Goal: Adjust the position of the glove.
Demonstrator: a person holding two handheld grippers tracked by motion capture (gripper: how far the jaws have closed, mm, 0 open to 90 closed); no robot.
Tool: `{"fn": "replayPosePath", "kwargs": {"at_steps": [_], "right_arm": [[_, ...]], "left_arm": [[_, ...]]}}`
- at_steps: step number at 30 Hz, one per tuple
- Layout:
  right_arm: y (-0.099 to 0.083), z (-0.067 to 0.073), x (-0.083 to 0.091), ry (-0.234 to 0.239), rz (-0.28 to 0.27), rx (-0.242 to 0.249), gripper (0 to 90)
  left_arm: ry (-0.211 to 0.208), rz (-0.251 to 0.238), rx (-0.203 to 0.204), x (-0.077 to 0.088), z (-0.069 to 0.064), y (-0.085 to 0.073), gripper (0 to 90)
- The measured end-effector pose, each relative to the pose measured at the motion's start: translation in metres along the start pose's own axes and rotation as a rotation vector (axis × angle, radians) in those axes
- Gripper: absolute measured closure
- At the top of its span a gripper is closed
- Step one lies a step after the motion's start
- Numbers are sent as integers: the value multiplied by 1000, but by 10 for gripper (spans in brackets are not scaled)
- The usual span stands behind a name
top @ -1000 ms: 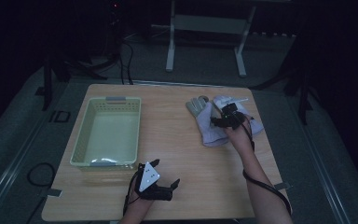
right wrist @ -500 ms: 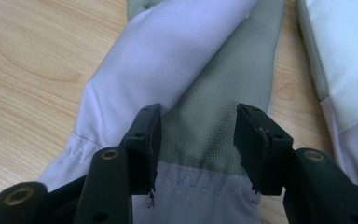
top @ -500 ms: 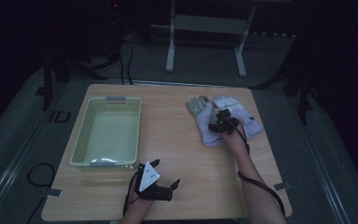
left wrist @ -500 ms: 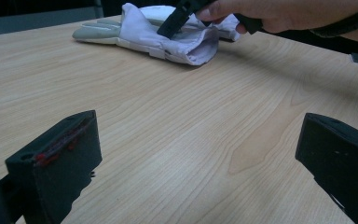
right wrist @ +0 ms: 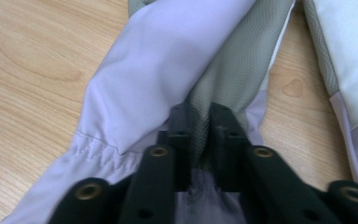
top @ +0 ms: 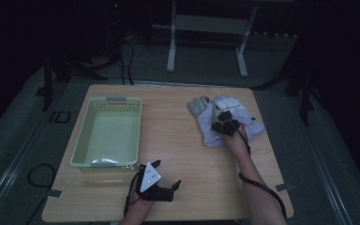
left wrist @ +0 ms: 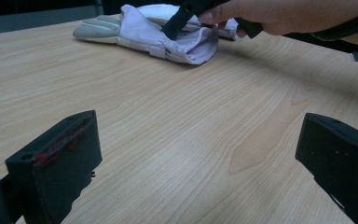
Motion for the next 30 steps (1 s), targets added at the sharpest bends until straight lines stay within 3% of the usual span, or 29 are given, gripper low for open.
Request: {"fn": "replayPosePath", "kwargs": {"at_steps": [4,6,13,19,26,30], "right_arm": [[2,2,2,-9,-23,-37,874],[3,4,6,-10,-55,-75,880],[16,18,30,2,-170,-142,882],[21,41,56,20,-219,-152,882],[12,62,81,22,-283,-214,882],[2,87,94,26,-300,-208,881]], "left_arm": [[-1,0,0,0,0,0,3],[-1,0,2,0,0,0,3],[1,0,2,0,0,0,3],[3,-3,5,0,0,0,3],[4,0,3,0,0,0,3],[5,2,2,0,1,0,3]]}}
Point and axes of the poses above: each handheld gripper's, and its own axes: x roughly backward along the jaws, y roughly out of its top, z roughly to its left, the point moved 3 cm from there along -x, roughly forward along the jaws, and after that the axes turned 9 degrees about y, right-handed, at the moved point
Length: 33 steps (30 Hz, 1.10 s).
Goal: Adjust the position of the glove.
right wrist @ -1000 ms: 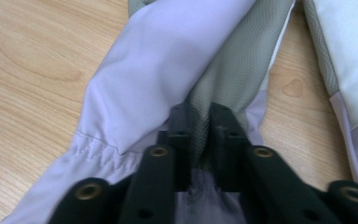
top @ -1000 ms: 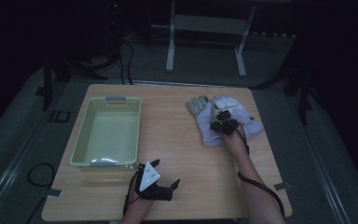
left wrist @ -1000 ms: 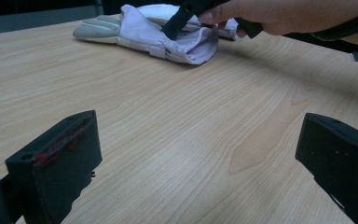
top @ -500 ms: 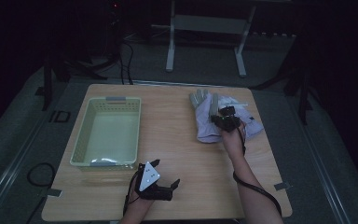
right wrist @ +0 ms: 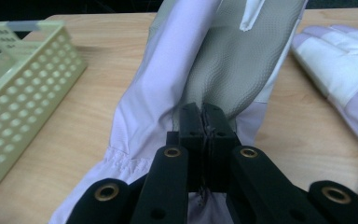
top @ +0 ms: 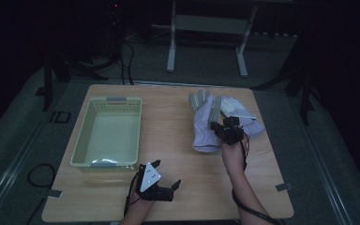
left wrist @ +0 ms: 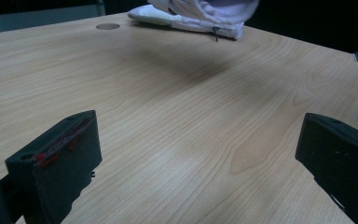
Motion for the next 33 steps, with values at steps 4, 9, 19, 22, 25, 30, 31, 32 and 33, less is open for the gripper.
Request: {"fn": "replayPosePath", "kwargs": {"at_steps": [4,9,19,22,25,30,31,32,33], "right_arm": [[-11,15,10,24,-23,-12,881],[-30,26,12,43,-33,-44,880],[-61,37,-21,36,5,-74,880],[-62,41,-31,36,13,-82,880],[-61,45,-37,29,15,-81,879],[-63,46,-45,17,37,-74,879],[-64,45,-46,14,44,-78,878],[-66,45,-48,8,56,-73,877],[-68,44,-50,4,65,-71,876]], "left_arm": [[3,0,-1,0,0,0,3],[5,-3,-5,0,0,0,3],[4,-5,-11,1,-1,0,3],[4,-6,-12,1,-1,0,3],[3,-7,-14,1,-1,0,3],[3,-7,-13,1,-1,0,3],[2,-6,-13,1,-1,0,3],[3,-6,-14,1,-1,0,3],[3,-6,-15,1,-1,0,3]]}}
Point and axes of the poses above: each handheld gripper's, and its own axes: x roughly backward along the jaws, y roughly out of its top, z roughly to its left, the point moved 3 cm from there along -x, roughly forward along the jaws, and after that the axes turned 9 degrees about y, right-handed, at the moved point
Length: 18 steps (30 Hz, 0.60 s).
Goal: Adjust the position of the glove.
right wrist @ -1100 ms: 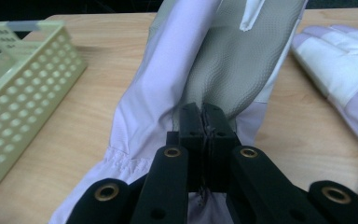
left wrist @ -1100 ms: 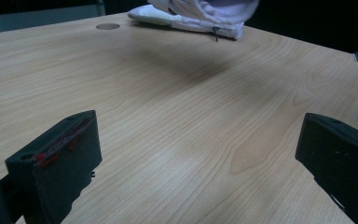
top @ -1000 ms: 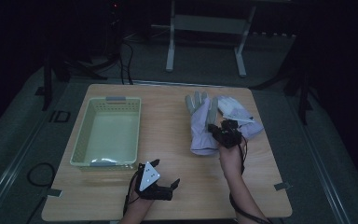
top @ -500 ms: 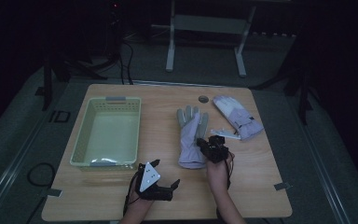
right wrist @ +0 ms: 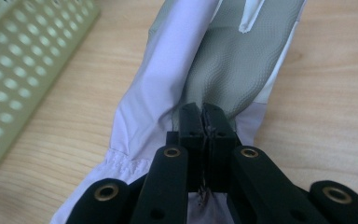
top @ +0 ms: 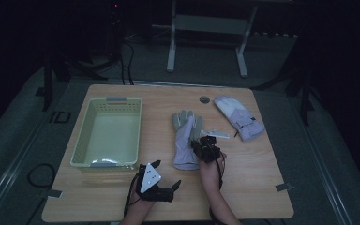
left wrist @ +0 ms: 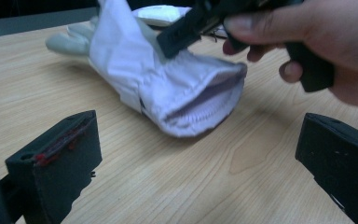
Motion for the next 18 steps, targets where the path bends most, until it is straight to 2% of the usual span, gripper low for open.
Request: {"fn": "replayPosePath", "kwargs": {"at_steps": [3,8,13,15,18], "right_arm": [[-8,-4,-9,-8,33,-10,841],[-11,-7,-10,-4,27,-17,761],[-2,-11,4,4,-1,-4,661],[3,-14,12,1,-23,9,601],[12,-23,23,12,-23,49,519]], "left_arm": [[1,0,0,0,0,0,3],[0,0,3,0,0,0,3],[-1,0,3,0,0,0,3],[0,1,3,0,0,0,3],[0,1,4,0,0,0,3]]}}
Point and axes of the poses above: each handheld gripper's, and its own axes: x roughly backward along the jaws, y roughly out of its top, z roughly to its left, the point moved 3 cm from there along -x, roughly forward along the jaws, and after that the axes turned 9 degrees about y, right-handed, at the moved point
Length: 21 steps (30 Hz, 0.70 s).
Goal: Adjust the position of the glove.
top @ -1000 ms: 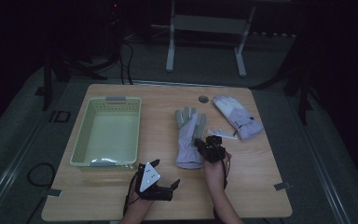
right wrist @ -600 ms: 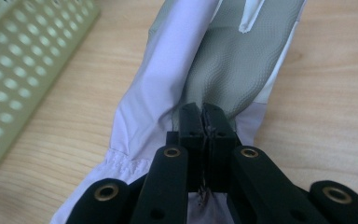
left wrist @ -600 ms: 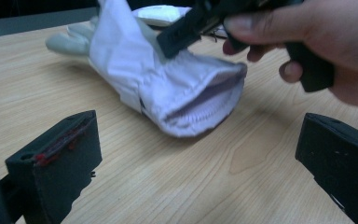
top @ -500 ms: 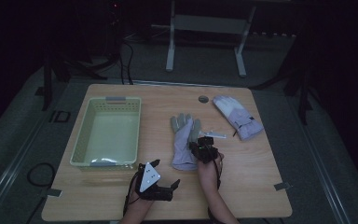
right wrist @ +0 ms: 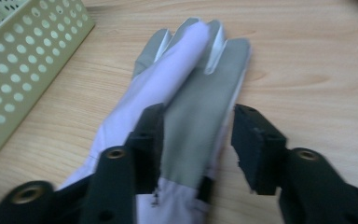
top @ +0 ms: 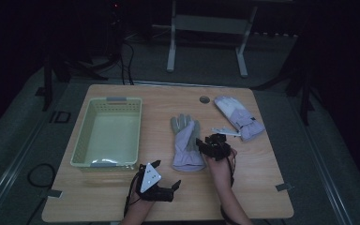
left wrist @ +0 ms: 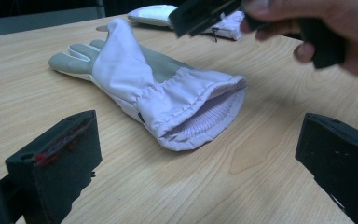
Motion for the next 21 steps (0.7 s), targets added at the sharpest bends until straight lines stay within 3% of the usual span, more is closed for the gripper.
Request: {"fn": "replayPosePath", "kwargs": {"at_steps": [5,8,10,11,15,17,21], "right_arm": [[10,-22,17,4,23,42,448],[17,-40,28,8,67,88,405],[18,-45,31,11,73,97,415],[21,-57,39,17,83,111,422],[31,-79,59,-14,87,188,432],[33,-83,63,-14,77,205,442],[44,-105,78,-42,79,239,465]], "left_arm": [[1,0,5,0,0,0,3],[0,2,9,0,1,0,3],[0,2,10,0,1,0,3],[0,2,10,0,1,0,3],[2,3,13,0,1,0,3],[3,3,13,-1,1,0,3],[8,2,12,0,0,0,3]]}}
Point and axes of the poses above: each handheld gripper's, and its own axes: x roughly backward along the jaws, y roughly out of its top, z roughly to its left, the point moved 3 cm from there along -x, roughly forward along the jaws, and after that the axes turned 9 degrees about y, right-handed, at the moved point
